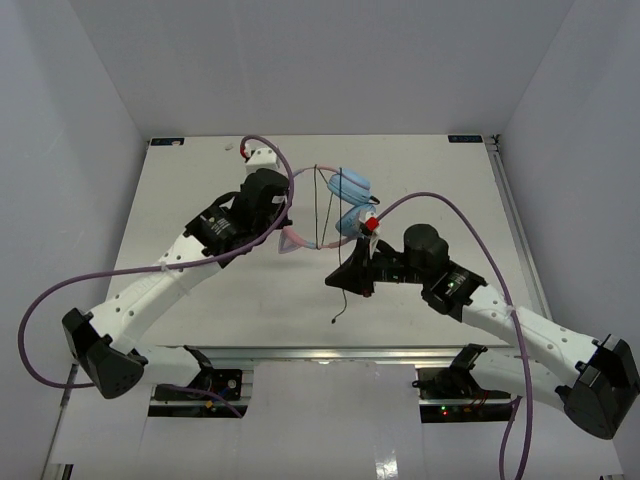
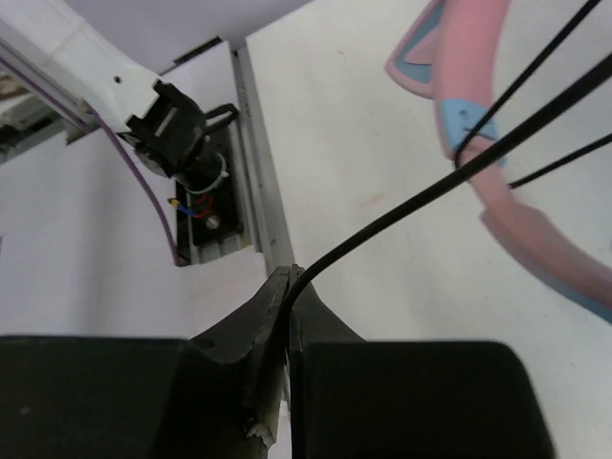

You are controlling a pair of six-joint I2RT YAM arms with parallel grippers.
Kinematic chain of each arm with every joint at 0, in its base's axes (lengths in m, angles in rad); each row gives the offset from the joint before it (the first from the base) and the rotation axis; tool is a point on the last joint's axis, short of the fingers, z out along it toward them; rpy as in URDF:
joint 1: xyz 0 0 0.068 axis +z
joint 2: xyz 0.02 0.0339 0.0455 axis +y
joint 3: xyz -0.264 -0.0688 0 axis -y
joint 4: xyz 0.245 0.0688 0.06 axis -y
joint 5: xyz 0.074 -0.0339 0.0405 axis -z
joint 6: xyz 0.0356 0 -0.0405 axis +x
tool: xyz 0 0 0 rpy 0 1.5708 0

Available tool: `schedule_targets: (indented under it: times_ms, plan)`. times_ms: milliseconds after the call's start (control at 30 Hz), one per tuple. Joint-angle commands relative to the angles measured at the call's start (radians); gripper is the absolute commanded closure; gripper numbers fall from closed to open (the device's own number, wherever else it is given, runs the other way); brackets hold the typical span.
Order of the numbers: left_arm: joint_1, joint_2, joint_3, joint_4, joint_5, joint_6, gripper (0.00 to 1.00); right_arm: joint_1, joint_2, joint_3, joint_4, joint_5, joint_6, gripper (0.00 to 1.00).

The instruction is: Wrap the headphones

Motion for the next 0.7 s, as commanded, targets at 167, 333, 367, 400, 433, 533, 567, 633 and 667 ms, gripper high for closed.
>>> schedule_targets:
  times_ms: [167, 333, 367, 400, 433, 533, 567, 633, 667]
  plan:
    - [-0.005, -0.173, -0.022, 0.249, 0.088, -0.23, 1.0, 0.078, -0.012, -0.144, 0.467, 0.044, 0.11, 0.92]
    - [-0.005, -0.271, -0.03, 0.262, 0.183, -0.262, 1.0, 0.079, -0.031, -0.195, 0.498, 0.137, 0.065, 0.92]
    - [-0.006, -0.289, -0.028, 0.264, 0.209, -0.264, 1.0, 0.079, -0.033, -0.209, 0.514, 0.155, 0.062, 0.92]
    - [-0.006, -0.306, -0.025, 0.266, 0.236, -0.266, 1.0, 0.079, -0.036, -0.224, 0.53, 0.174, 0.06, 0.92]
    - [-0.006, -0.318, -0.024, 0.266, 0.259, -0.268, 1.0, 0.079, -0.036, -0.232, 0.536, 0.186, 0.054, 0.92]
    - [-0.005, -0.351, -0.031, 0.264, 0.301, -0.27, 1.0, 0.079, -0.039, -0.256, 0.543, 0.228, 0.028, 0.92]
    - [-0.005, -0.359, -0.036, 0.255, 0.312, -0.268, 1.0, 0.079, -0.044, -0.268, 0.545, 0.243, 0.024, 0.92]
    - [-0.006, -0.375, -0.042, 0.244, 0.326, -0.26, 1.0, 0.079, -0.051, -0.285, 0.553, 0.265, 0.018, 0.92]
    - [-0.005, -0.381, -0.048, 0.242, 0.334, -0.259, 1.0, 0.079, -0.053, -0.293, 0.561, 0.272, 0.018, 0.92]
